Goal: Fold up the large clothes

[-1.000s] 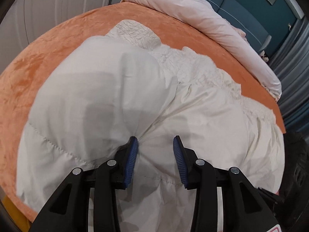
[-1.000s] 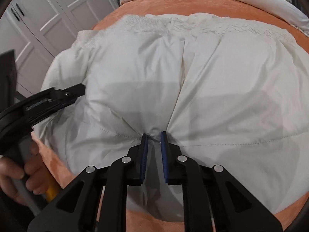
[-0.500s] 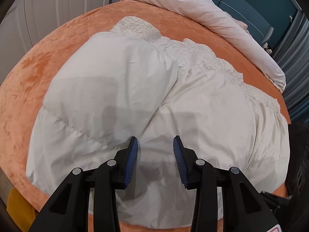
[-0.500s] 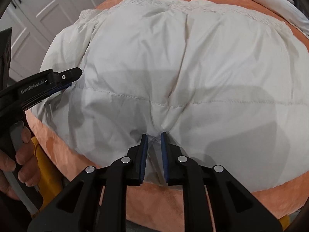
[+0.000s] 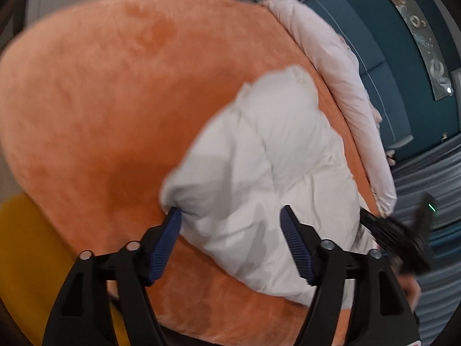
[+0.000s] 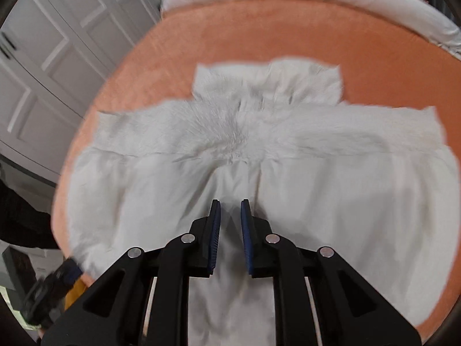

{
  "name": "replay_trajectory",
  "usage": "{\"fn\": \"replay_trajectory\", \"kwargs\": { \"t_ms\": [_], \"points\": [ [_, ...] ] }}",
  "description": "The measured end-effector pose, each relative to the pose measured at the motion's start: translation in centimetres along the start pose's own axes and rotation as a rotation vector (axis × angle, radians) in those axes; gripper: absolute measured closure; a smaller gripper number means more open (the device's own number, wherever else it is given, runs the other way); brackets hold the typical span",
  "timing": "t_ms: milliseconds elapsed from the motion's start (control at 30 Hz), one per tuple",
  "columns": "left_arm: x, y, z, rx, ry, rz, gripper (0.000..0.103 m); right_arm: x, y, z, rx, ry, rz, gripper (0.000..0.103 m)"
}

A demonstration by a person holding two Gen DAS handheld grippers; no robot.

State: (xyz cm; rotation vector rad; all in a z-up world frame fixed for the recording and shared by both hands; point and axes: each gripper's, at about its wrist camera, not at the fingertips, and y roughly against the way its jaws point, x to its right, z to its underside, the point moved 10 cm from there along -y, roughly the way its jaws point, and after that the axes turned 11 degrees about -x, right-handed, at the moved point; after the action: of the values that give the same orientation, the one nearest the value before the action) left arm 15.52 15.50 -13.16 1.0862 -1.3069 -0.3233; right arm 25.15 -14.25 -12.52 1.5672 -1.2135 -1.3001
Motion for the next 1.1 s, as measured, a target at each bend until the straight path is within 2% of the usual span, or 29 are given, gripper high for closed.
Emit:
{"fn": "replay_trajectory", "kwargs": {
  "t_ms": [67,133,167,267,333,400,467,500,567,633,700,800,833,900,967,1000,1100],
  "points": [
    [0.0,-2.3,0.4,-0.049,0.015,0.018,0.028,0.1,-3.7,-0.3,-0.057,-0.010,0.024,0.092],
    [0.0,-4.7,0.7,-0.110,0.054,0.054,0.028,0.5,-5.5,-0.6,-0.051,-0.007,0.040,0.092],
    [0.1,-5.3,0.6,-0.110,0.068,0.075,0.026,0.5,-5.8,-0.8,-0.048,-0.013,0.040,0.092],
    [1.4,-5.3,-1.8,-0.033,0.070,0.143,0.026,0.4,-6.4,-1.2,-0.043,0.003,0.052,0.093],
    [3.2,-5.8,-3.5,-0.022,0.047,0.215,0.053,0.1,-6.2,-1.4,-0.050,0.033,0.055,0.093],
    [4.4,-6.0,-4.4,-0.041,0.033,0.235,0.081,0.3,-4.5,-1.1,-0.043,0.009,0.024,0.092],
    [6.5,-4.8,-4.7,-0.026,-0.047,0.243,0.089,0.4,-0.8,0.9,0.003,0.001,-0.050,0.088],
    [8.0,-3.7,-4.5,-0.007,-0.124,0.212,0.091,0.5,1.4,3.0,0.030,0.011,-0.084,0.088],
    [10.1,-2.3,-3.7,0.010,-0.207,0.192,0.093,0.8,3.9,6.5,0.058,0.018,-0.106,0.089],
    [12.7,-0.7,-2.8,0.030,-0.279,0.191,0.093,0.9,4.0,10.7,0.033,0.002,-0.177,0.090],
    [15.4,0.3,-2.0,0.049,-0.340,0.195,0.094,0.8,1.4,13.1,-0.029,-0.006,-0.207,0.091],
    [21.0,1.3,1.1,0.021,-0.497,0.194,0.094,1.2,-2.1,14.1,-0.004,-0.042,-0.243,0.094],
    [22.2,1.6,1.9,0.020,-0.558,0.175,0.094,1.4,-2.4,13.9,0.006,-0.055,-0.264,0.095],
    [26.3,1.0,5.9,0.021,-0.762,0.104,0.094,2.0,-2.8,13.8,0.024,-0.084,-0.314,0.099],
    [29.0,-0.5,9.0,-0.005,-0.880,0.074,0.094,2.5,-2.9,13.9,0.051,-0.104,-0.360,0.101],
    [30.6,-2.0,10.9,-0.038,-0.925,0.072,0.094,2.8,-2.9,14.0,0.065,-0.116,-0.382,0.102],
    [33.2,-6.2,14.0,-0.122,-0.989,0.063,0.094,4.5,-2.5,15.2,0.140,-0.216,-0.550,0.103]
  ]
}}
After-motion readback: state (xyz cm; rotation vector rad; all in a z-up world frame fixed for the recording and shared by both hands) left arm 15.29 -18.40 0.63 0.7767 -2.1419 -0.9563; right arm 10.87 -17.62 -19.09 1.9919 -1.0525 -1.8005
